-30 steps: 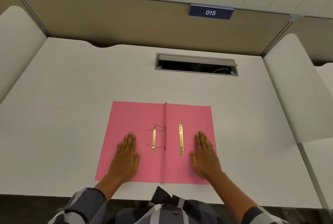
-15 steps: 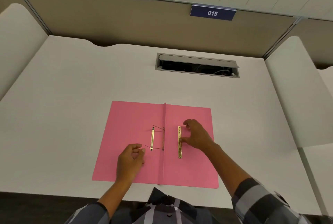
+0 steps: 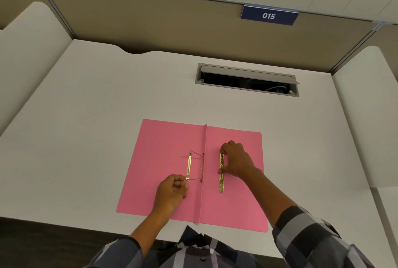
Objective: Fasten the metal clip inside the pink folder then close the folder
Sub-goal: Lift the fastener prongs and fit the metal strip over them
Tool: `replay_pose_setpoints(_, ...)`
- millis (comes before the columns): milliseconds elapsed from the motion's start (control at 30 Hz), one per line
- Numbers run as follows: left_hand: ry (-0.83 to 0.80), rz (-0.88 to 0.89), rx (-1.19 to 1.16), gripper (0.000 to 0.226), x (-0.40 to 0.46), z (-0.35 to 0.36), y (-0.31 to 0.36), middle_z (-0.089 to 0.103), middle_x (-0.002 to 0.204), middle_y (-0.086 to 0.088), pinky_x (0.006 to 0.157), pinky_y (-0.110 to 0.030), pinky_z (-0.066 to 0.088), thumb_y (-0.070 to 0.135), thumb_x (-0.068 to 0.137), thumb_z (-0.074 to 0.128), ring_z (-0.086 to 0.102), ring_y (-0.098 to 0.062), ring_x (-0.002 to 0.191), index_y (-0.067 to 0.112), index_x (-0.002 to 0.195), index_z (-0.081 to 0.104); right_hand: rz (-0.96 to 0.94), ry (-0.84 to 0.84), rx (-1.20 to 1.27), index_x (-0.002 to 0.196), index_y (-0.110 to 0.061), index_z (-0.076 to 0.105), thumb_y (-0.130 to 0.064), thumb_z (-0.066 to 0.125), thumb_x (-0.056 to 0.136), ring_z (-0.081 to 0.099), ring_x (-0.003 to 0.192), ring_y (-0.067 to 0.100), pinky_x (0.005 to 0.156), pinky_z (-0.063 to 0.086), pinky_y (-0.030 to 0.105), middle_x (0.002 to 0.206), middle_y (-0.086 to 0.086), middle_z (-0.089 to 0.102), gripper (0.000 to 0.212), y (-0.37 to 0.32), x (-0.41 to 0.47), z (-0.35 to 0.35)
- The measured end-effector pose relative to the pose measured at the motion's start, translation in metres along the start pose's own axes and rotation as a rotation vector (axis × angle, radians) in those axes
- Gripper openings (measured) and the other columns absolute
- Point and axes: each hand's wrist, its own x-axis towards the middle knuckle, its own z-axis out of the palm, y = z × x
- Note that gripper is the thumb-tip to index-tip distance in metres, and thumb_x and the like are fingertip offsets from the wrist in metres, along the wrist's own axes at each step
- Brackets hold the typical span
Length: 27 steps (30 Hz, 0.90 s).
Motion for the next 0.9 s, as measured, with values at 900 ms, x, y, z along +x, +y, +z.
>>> replay_pose_setpoints(900,-0.100,0.032,-0.207,0.027,0.006,0.024,0.024,0.086,0.089,-0.003,0.075,-0.028,0.067,-0.003,0.093,0.076,0.083,-0.025,0.084,0.022,0.098,0.085,-0.018,0.022,0.957,0.116,-0.013,0.058,0.011,0.082,0.082,0.072,0.072,0.024,0.065,0.066,0.032,0.108,0.028,0.065,0.048,-0.042,-0.016,-0.021)
